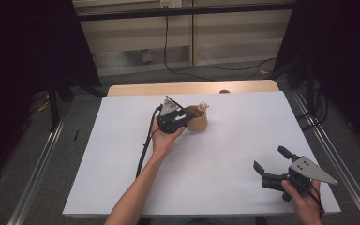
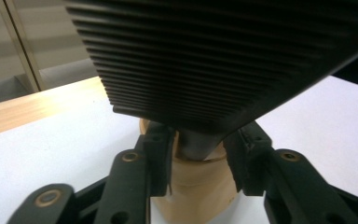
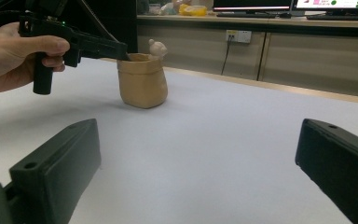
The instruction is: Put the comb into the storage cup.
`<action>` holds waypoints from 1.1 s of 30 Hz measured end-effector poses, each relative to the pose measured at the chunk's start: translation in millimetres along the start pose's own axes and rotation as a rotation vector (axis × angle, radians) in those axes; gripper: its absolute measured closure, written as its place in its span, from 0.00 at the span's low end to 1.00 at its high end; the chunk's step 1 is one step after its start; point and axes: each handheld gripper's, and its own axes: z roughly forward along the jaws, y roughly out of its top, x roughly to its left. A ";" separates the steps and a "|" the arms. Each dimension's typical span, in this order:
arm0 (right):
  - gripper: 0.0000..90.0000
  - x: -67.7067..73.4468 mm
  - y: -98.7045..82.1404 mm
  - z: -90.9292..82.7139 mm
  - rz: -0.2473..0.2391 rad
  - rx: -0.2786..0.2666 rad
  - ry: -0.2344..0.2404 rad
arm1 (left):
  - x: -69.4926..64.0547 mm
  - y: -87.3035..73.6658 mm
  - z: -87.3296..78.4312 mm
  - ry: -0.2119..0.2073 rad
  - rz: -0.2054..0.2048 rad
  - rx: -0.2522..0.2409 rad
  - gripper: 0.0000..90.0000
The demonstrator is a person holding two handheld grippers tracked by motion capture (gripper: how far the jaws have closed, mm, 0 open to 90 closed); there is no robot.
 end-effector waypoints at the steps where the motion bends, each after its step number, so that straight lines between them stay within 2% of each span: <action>1: 0.00 0.0 0.1 0.0 -0.001 -0.001 0.000 | 0.0 -0.2 -0.7 0.005 0.012 -0.001 0.66; 4: 0.00 -0.1 0.0 0.0 -0.002 0.002 -0.001 | -0.9 -1.4 -2.1 0.026 0.008 0.001 0.57; 6: 0.00 0.0 -0.1 0.2 -0.002 0.001 0.000 | 0.1 -2.9 -3.0 0.020 0.009 0.006 0.53; 10: 0.00 0.3 -0.1 0.3 -0.002 0.002 0.002 | 3.5 -4.8 -5.7 0.052 0.008 0.001 0.42; 15: 0.00 0.3 -0.4 1.0 -0.002 0.003 0.002 | 4.2 -6.2 -10.1 0.047 -0.015 -0.003 0.31; 17: 0.00 0.5 -0.5 1.0 -0.004 0.003 0.005 | 5.1 -5.1 -11.6 0.062 -0.015 -0.022 0.25; 24: 0.00 0.3 -0.5 0.9 -0.002 0.002 0.002 | 6.4 -1.8 -16.8 0.064 -0.039 -0.049 0.06; 27: 0.00 0.4 -0.5 1.0 -0.002 0.002 0.003 | 6.8 -2.1 -20.3 0.050 -0.020 -0.060 0.04; 33: 0.00 0.5 -0.7 1.4 -0.001 0.003 0.007 | 4.7 0.8 -27.8 0.054 -0.007 -0.086 0.03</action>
